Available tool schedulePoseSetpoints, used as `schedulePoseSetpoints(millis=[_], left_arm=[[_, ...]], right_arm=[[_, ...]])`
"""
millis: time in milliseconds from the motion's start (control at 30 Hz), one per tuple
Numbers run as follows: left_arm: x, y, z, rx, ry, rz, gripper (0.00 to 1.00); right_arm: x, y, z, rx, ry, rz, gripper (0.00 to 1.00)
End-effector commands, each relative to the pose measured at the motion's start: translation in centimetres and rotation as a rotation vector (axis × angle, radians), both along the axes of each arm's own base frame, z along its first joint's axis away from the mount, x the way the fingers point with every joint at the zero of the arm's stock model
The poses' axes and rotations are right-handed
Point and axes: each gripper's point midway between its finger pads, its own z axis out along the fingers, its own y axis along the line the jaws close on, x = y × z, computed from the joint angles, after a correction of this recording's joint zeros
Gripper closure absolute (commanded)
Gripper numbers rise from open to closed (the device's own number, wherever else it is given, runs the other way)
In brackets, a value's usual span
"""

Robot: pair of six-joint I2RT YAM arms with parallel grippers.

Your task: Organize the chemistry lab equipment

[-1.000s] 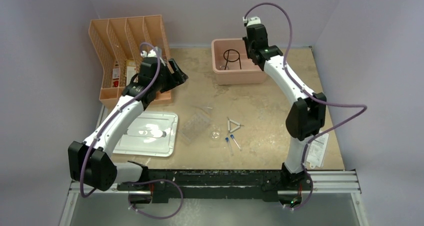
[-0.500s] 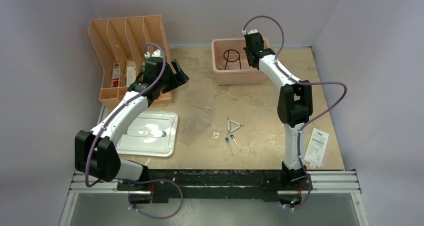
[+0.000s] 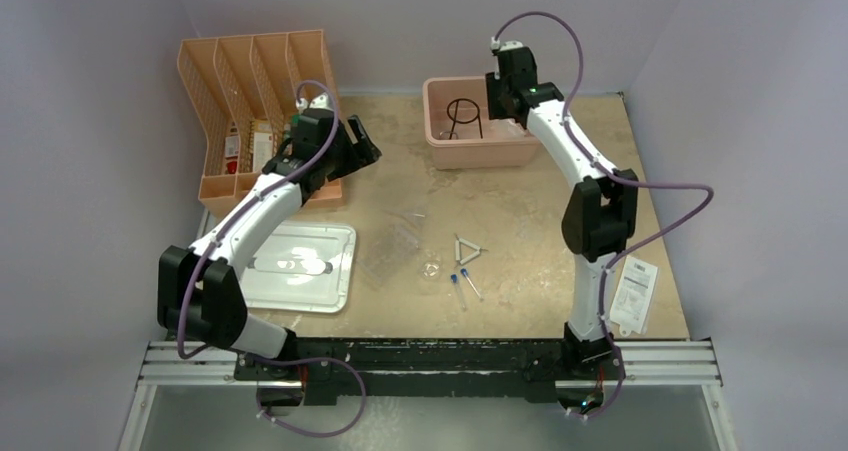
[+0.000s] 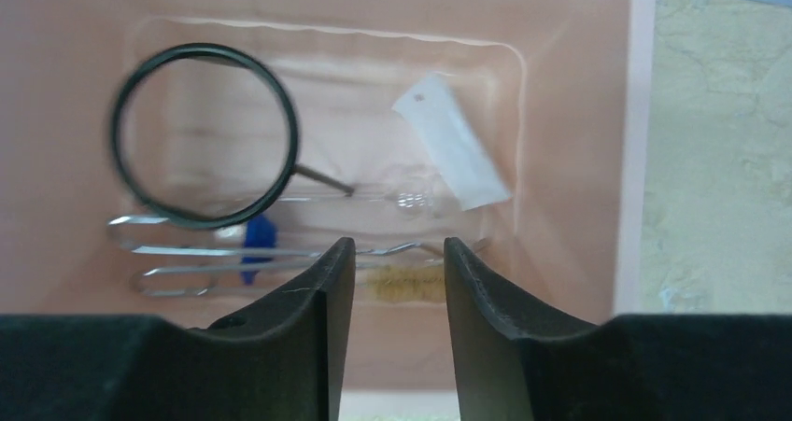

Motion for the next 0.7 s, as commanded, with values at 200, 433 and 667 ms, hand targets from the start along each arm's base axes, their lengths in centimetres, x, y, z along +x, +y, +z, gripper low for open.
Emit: schedulePoseSetpoints(millis=[200, 433, 667], left_arm=[[1.0, -3.4, 0.0, 0.034, -0.040, -0.089, 0.30], [1.5, -2.0, -1.0, 0.046, -0.007, 0.041, 0.34], [-0.1, 3.4, 1.3, 0.104, -0.054, 0.292, 0.35]], right_arm=[[-7.0, 3.9, 9.0, 0.313, -0.054, 0.174, 0.53], [-13.5, 11.1, 5.5, 0.449, 0.051, 0.378, 0.42], [-15.6, 18.7, 2.7, 0.352, 0.070, 0.544, 0.40]])
